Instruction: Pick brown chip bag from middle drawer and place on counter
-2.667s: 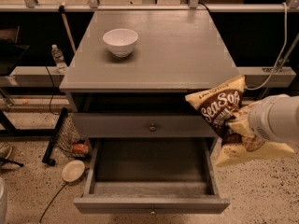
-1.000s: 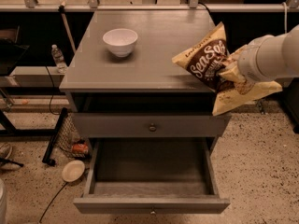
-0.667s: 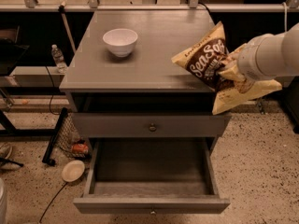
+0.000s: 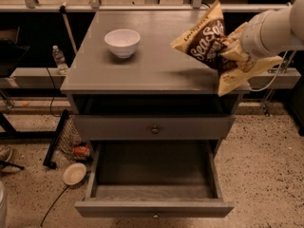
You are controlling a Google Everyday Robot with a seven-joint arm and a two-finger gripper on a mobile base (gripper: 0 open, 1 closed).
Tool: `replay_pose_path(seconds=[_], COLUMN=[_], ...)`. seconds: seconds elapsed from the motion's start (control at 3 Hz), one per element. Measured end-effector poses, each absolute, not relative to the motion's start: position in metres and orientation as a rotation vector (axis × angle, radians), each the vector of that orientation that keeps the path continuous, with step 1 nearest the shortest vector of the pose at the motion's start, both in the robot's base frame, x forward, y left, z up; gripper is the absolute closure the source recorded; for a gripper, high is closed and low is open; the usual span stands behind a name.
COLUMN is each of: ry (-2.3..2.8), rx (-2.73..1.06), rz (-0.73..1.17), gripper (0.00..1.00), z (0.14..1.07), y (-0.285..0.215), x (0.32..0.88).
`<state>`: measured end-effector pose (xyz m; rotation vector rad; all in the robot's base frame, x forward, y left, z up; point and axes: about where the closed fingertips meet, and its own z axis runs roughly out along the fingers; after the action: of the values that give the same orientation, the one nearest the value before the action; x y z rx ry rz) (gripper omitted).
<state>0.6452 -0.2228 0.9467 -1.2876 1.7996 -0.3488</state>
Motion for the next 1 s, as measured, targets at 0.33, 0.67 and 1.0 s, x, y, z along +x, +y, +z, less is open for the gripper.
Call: replay_pose_path(seconds=[0.33, 0.67, 1.0], ry=[1.737, 1.709, 1.705], rx=[-1.357, -1.392, -1.4], rz=[-0.314, -0.283, -0.236], gripper=[1.0, 1.0, 1.0], z=[0.96, 0.96, 0.951], y=[-0.211, -0.202, -0.198], x=[0.675, 0.694, 0.717])
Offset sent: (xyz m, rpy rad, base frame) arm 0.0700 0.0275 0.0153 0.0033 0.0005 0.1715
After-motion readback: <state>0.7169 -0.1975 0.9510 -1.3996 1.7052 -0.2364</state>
